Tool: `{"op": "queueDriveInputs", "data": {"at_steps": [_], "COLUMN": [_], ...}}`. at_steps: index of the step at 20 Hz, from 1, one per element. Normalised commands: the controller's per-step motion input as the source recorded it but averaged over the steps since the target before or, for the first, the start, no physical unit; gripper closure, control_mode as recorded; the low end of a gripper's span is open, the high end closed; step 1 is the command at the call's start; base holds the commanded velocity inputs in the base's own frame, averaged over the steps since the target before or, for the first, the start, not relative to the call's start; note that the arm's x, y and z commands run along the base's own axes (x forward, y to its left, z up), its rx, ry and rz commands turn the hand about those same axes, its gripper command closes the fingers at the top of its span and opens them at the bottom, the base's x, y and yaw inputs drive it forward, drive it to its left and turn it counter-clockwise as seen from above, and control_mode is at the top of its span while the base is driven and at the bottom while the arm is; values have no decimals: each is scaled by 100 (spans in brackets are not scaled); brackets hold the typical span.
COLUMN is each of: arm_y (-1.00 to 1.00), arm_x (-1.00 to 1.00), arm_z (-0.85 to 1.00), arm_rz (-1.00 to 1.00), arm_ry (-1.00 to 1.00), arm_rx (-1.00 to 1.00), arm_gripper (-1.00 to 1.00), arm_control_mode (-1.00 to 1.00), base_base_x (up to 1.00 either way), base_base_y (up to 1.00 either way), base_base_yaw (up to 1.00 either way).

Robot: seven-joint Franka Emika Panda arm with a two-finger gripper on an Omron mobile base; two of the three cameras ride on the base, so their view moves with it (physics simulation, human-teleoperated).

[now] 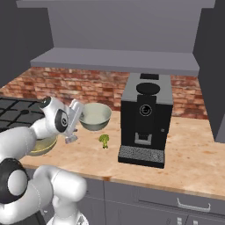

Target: Pick both bowls and place them on the counter. Then place the cake in one bowl and place the broccoli in the other bowl.

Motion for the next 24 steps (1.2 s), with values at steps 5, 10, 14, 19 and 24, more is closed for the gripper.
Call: {"op": "queueDriveInputs", "data": {"at_steps": [5, 10, 14, 19, 24], "arm_y": [4, 1, 11, 24, 27], "arm_x": [-26, -15, -14, -19, -15], "arm_z": [33, 21, 11, 3, 1], "arm_rz": [-25, -21, -27, -39, -40], "arm_ry": [0, 0, 0, -1, -4], "arm_rx": [10, 11, 9, 11, 12], "arm_gripper": [-100, -100, -100, -100, -100], "arm_control_mode": [-100, -100, -100, -100, -100], "base_base_x": [0, 0, 0, 0, 0], "base_base_y": [0, 0, 0, 0, 0], "base_base_yaw": [0, 0, 0, 0, 0]}}
